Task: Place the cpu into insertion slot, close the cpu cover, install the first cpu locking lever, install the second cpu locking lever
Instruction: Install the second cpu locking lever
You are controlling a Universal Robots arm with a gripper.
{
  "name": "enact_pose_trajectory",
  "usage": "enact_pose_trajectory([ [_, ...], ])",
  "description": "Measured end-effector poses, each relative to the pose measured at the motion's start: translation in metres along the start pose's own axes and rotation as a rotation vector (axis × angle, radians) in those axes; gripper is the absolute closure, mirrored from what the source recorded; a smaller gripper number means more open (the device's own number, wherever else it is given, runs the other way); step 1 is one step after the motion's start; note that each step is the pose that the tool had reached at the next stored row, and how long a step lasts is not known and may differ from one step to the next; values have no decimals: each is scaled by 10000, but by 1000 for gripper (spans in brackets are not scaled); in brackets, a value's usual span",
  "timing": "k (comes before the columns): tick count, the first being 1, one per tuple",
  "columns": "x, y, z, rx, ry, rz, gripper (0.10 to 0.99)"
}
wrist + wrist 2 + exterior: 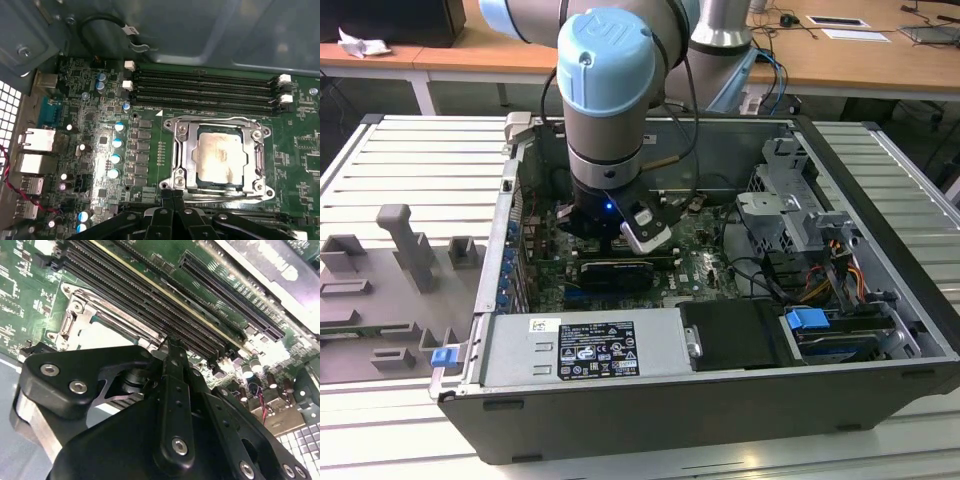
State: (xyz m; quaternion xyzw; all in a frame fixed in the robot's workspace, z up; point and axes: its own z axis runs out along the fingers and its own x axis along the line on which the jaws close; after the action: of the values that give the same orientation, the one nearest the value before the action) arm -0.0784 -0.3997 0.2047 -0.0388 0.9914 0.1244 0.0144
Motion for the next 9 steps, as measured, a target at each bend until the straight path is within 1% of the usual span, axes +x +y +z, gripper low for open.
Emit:
enact_pose_trajectory([
  [1,3,-2,8,-38,-3,-1,980],
  [2,7,-4,15,-107,-8,-1,980],
  [3,10,-5,21,-176,-13,-1,980],
  [4,18,-10,35,-278,-20,-6,980],
  [5,22,-13,47,-316,-23,-10,980],
  [9,29,-21,80,-380,-28,-13,980],
])
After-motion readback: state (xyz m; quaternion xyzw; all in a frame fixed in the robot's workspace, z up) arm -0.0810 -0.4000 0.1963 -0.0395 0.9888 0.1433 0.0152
